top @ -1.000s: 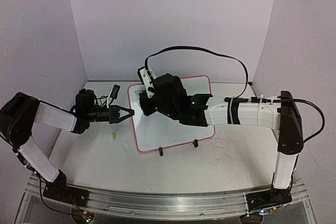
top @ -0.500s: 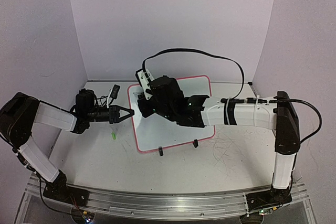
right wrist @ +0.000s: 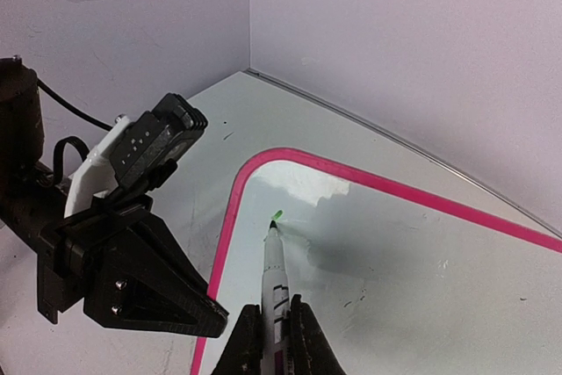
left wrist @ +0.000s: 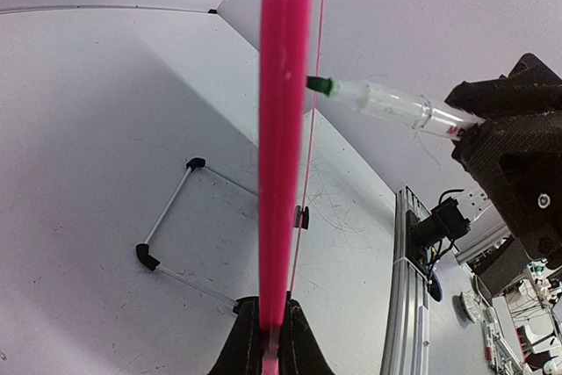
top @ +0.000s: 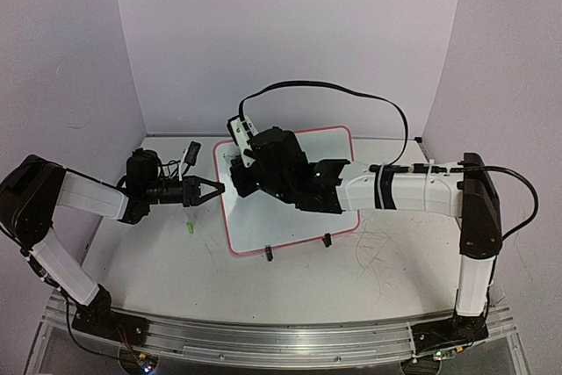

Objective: Write a sentence on the whiteboard

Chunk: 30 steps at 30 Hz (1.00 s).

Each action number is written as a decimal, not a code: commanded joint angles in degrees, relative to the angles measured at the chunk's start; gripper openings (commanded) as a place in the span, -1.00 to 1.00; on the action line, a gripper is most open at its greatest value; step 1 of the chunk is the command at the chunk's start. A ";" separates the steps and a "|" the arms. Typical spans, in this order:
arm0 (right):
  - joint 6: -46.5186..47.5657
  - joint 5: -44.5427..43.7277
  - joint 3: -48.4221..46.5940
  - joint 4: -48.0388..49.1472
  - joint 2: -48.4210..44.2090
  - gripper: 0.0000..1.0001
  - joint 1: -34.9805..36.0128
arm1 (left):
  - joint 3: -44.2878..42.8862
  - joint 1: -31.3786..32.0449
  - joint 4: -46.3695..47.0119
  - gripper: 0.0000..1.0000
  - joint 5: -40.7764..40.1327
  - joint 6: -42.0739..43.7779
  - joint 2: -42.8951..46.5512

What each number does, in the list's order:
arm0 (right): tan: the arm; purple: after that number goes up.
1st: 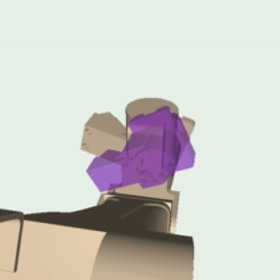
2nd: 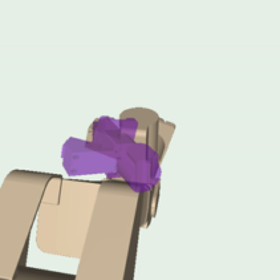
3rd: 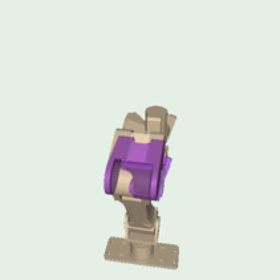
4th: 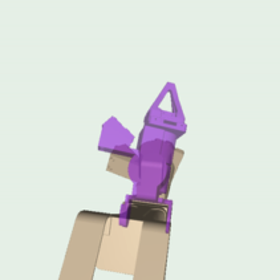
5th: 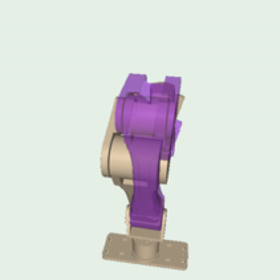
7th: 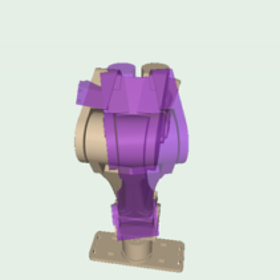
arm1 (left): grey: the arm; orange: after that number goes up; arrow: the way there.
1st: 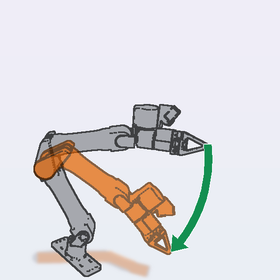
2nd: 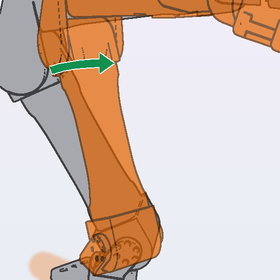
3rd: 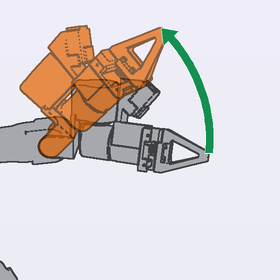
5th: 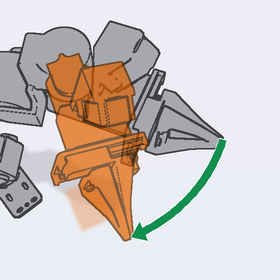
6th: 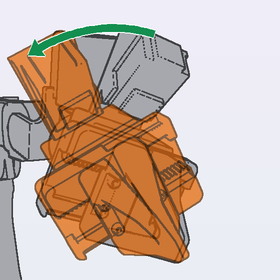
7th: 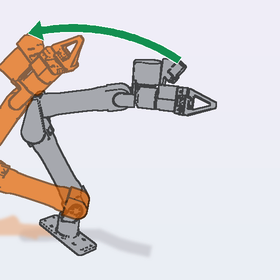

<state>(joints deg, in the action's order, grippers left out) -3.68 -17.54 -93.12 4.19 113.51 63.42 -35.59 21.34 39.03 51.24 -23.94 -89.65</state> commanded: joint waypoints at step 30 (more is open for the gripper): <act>-4.17 0.30 5.93 -0.86 -2.77 -1.00 0.87 | -0.50 0.19 0.09 -1.00 -1.57 0.56 1.98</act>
<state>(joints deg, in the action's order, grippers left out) -7.22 -15.77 -87.33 4.69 112.81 64.77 -35.59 21.34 38.85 50.76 -24.03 -89.65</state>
